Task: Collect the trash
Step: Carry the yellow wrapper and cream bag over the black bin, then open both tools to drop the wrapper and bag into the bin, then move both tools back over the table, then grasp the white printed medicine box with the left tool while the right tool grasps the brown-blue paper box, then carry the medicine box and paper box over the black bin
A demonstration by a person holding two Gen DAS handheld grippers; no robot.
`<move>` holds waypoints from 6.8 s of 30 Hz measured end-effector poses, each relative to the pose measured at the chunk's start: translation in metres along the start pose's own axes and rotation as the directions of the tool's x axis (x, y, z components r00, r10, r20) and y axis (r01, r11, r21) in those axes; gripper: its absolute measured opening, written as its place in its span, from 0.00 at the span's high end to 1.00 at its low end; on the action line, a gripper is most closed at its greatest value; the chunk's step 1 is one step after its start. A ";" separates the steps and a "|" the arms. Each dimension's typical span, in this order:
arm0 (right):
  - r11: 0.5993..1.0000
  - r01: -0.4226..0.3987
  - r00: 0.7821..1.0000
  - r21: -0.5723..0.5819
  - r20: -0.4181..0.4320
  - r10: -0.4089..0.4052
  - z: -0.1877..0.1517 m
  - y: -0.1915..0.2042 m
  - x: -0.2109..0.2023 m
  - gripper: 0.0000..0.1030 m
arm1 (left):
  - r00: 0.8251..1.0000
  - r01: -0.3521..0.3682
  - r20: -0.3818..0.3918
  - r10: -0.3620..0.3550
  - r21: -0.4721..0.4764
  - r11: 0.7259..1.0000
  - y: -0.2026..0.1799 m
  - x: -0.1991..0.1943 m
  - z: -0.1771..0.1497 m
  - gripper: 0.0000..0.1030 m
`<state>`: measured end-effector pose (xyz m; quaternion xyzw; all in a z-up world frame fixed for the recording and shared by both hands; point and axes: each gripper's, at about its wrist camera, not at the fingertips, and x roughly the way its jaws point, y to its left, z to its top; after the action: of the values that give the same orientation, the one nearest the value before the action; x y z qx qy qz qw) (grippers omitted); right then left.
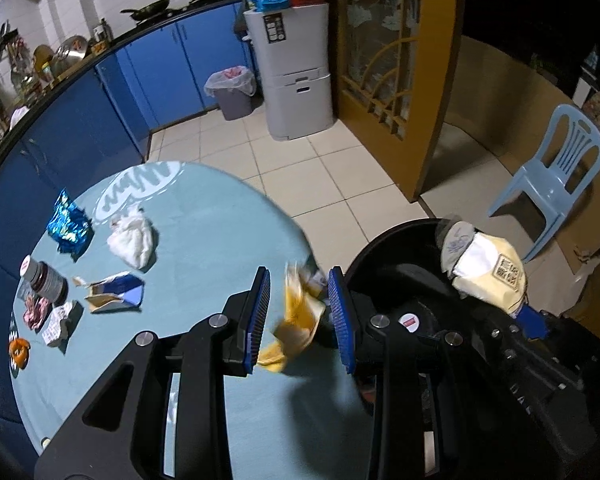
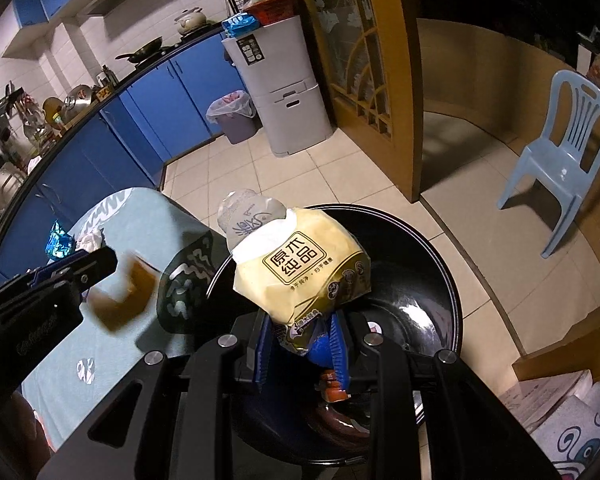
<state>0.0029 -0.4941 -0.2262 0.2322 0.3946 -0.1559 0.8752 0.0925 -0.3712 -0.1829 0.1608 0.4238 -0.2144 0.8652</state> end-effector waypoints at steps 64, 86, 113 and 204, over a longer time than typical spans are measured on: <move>0.998 0.044 0.999 0.035 -0.016 -0.044 -0.003 -0.014 0.011 0.67 | 0.990 0.081 -0.120 -0.076 0.040 0.996 -0.031 0.035 0.003 0.32; 0.999 0.028 1.000 0.025 0.013 -0.028 0.001 -0.003 -0.003 0.33 | 0.996 0.025 -0.079 -0.030 -0.065 0.998 0.012 0.018 0.001 0.10; 0.935 -0.122 0.991 -0.333 -0.096 0.095 -0.018 0.238 0.039 0.33 | 0.988 -0.149 -0.100 0.118 -0.400 0.904 0.274 -0.014 -0.083 0.11; 0.806 -0.214 0.977 -0.552 -0.130 0.170 -0.022 0.267 0.037 0.69 | 0.999 -0.032 -0.045 0.015 -0.398 0.917 0.245 -0.004 -0.056 0.71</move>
<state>0.1343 -0.2609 -0.1918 0.0082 0.4296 0.0654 0.9006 0.1770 -0.1342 -0.1891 -0.0093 0.4743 -0.1098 0.8734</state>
